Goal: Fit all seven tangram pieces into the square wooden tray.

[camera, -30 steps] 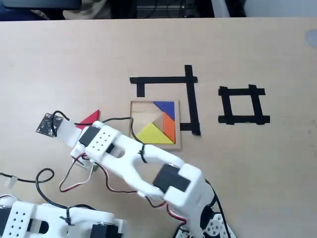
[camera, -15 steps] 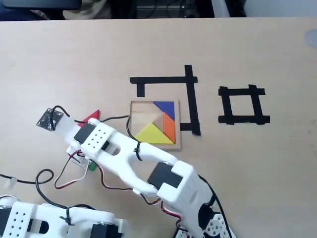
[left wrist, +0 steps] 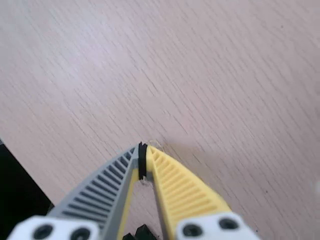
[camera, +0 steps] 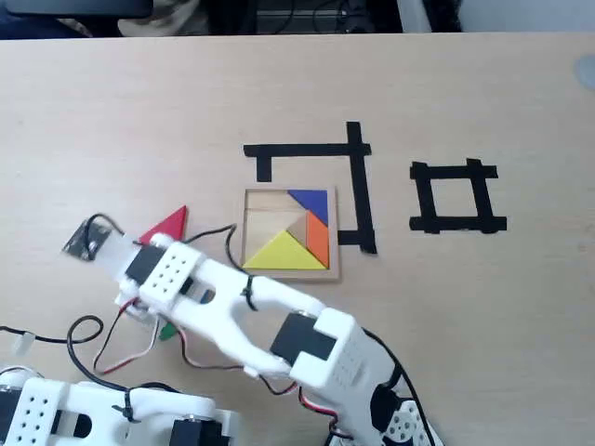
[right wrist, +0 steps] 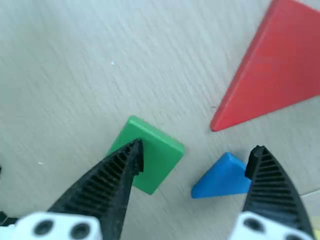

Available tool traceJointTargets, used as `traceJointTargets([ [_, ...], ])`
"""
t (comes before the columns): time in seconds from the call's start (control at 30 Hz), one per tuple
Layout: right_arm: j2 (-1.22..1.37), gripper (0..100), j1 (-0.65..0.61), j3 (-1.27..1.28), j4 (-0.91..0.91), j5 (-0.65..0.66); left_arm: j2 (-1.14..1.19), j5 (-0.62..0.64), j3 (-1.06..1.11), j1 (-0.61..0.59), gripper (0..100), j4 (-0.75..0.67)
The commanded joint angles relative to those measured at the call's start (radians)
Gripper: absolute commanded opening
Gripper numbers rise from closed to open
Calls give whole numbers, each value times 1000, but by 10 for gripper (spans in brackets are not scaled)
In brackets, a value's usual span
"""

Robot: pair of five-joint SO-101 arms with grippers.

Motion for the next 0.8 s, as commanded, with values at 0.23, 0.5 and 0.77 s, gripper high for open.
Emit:
traceJointTargets([
  [0.23,24,330,-5,-4,9,127,-11,40,-51,-13,30,6],
  [0.5,30,329,44,-15,0,256,-11,40,-50,-7,30,6],
  [0.77,31,329,143,-145,40,269,-11,40,-48,-7,30,6],
])
